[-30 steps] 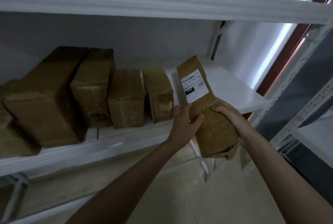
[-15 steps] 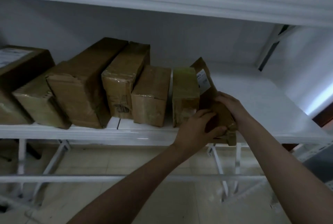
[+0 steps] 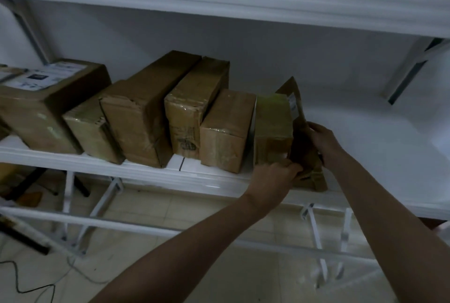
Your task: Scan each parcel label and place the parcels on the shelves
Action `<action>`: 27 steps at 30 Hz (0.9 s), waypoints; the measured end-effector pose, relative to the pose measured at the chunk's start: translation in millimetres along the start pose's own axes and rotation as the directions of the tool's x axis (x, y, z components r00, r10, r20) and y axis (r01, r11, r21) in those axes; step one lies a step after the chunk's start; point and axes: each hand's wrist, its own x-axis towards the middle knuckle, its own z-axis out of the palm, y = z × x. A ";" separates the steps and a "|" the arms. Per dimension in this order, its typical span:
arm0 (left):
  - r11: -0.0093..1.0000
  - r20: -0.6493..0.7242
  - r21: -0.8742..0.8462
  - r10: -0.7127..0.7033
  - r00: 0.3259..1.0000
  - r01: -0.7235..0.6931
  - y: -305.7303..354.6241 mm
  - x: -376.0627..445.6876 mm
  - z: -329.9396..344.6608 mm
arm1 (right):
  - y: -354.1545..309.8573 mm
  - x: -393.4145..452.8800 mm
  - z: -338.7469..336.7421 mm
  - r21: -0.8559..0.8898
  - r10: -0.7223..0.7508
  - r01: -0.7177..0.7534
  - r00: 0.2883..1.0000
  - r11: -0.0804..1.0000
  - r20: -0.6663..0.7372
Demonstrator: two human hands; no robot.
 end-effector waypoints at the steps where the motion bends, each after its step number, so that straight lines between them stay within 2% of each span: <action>1: 1.000 0.004 -0.001 0.011 1.000 -0.011 -2.9 -3.1 -2.7 | -0.8 -0.1 -0.4 -0.070 -0.014 0.012 1.000 0.998 -0.021; 5: 0.999 0.122 -0.023 0.036 0.992 -0.033 -23.5 -26.9 -16.0 | 0.1 -15.8 -1.3 -0.422 -0.163 0.131 0.986 0.897 -0.039; 8: 0.996 0.156 0.006 0.086 0.984 -0.088 -41.6 -52.3 -30.6 | 7.2 -42.8 3.0 -0.549 -0.310 0.256 0.951 0.796 -0.006; 11: 0.992 0.152 0.030 0.118 0.981 -0.124 -62.5 -84.3 -51.8 | 14.5 -75.4 17.1 -0.691 -0.451 0.306 0.892 0.655 -0.032; 14: 0.995 0.234 0.086 0.032 0.972 -0.054 -91.4 -121.6 -73.8 | 25.2 -114.0 39.9 -0.794 -0.553 0.284 0.829 0.538 -0.079; 17: 0.987 0.339 0.154 -0.093 0.936 0.042 -125.7 -160.7 -105.5 | 34.2 -161.2 76.6 -0.867 -0.671 0.279 0.737 0.413 -0.083; 19: 0.975 0.361 0.206 -0.159 0.919 0.088 -150.0 -187.7 -132.3 | 38.6 -190.5 109.3 -0.877 -0.665 0.273 0.744 0.395 -0.068; 21: 0.958 0.347 0.242 -0.234 0.908 0.154 -173.9 -216.2 -161.7 | 42.8 -212.6 147.8 -0.854 -0.610 0.295 0.792 0.428 -0.032; 24: 0.922 0.328 0.304 -0.339 0.882 0.241 -210.2 -262.4 -209.6 | 41.2 -238.0 217.6 -0.806 -0.507 0.379 0.854 0.454 0.116; 27: 0.865 0.309 0.389 -0.447 0.840 0.317 -244.2 -312.4 -264.7 | 31.2 -258.1 301.5 -0.756 -0.463 0.468 0.851 0.457 0.248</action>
